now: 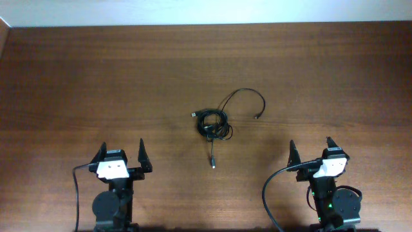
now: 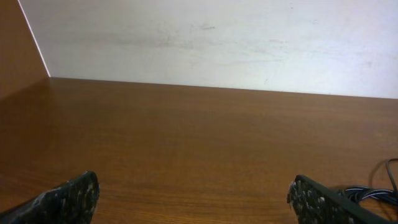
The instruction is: Untangle cables
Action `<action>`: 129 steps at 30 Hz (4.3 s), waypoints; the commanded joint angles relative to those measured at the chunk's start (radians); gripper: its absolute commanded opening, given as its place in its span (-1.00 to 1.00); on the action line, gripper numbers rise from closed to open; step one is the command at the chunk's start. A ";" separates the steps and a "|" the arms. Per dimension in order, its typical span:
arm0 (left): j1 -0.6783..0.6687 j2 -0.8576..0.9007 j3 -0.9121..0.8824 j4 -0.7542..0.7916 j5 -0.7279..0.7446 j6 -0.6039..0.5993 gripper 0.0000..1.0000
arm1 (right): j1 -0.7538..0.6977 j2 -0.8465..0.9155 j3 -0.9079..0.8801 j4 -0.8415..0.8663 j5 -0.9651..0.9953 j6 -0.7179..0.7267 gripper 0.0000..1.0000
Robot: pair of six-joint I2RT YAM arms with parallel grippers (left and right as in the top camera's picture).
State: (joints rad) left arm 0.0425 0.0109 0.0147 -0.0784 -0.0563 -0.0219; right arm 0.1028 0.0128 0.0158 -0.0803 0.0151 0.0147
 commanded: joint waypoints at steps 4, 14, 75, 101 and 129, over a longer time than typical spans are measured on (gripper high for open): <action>0.006 -0.005 -0.006 0.000 -0.008 0.016 0.98 | 0.009 -0.005 -0.010 0.000 0.008 -0.004 0.97; 0.006 -0.005 -0.005 0.130 0.144 0.011 0.98 | 0.009 -0.006 -0.010 0.000 0.008 -0.004 0.97; -0.514 1.585 1.071 -0.457 -0.050 -0.406 0.16 | 0.009 -0.006 -0.010 0.000 0.008 -0.004 0.97; -0.580 1.847 1.069 -0.428 -0.098 -0.591 -1.00 | 0.009 -0.005 -0.010 0.000 0.008 -0.004 0.97; -0.568 1.241 1.070 -0.832 -0.036 -0.843 -1.00 | 0.009 -0.005 -0.010 0.000 0.008 -0.004 0.97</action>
State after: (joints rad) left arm -0.5308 1.3132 1.0805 -0.9520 -0.0898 -0.8814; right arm 0.1047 0.0139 0.0147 -0.0776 0.0151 0.0147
